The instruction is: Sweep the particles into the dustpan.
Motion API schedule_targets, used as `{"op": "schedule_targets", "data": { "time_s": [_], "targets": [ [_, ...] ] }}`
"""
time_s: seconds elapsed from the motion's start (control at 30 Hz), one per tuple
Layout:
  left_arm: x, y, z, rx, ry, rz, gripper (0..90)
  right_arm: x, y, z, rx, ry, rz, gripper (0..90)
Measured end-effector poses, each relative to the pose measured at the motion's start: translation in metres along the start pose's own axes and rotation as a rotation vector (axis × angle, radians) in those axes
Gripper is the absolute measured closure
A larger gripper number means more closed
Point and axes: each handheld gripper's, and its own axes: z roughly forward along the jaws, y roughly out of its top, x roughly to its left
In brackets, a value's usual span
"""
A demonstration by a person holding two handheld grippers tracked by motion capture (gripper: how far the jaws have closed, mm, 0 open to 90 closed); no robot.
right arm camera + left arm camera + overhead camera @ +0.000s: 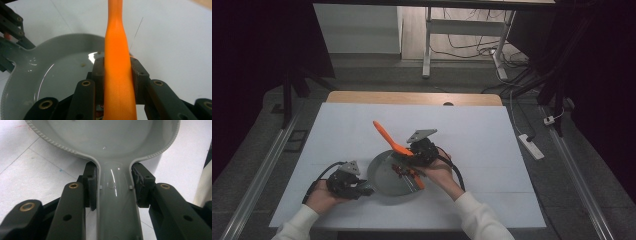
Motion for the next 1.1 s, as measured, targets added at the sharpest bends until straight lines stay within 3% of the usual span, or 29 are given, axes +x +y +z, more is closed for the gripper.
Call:
{"op": "schedule_targets", "data": {
  "time_s": [0.03, 0.3, 0.67, 1.1],
  "targets": [
    [0.000, 0.000, 0.000, 0.000, 0.000, -0.001, 61.3, -0.005, 0.001, -0.006, -0.016, -0.031, 0.004, 70.5],
    [0.000, 0.000, 0.000, -0.001, 0.000, -0.001, 61.3, -0.023, -0.006, -0.017, 0.013, -0.124, 0.021, 70.4],
    [-0.002, -0.003, -0.002, 0.005, 0.001, 0.006, 61.2, -0.029, -0.024, -0.017, 0.062, -0.133, 0.037, 70.5],
    [-0.004, -0.004, -0.002, 0.011, 0.009, 0.006, 61.2, -0.017, -0.031, -0.014, 0.092, -0.090, 0.048, 70.4]
  ]
}}
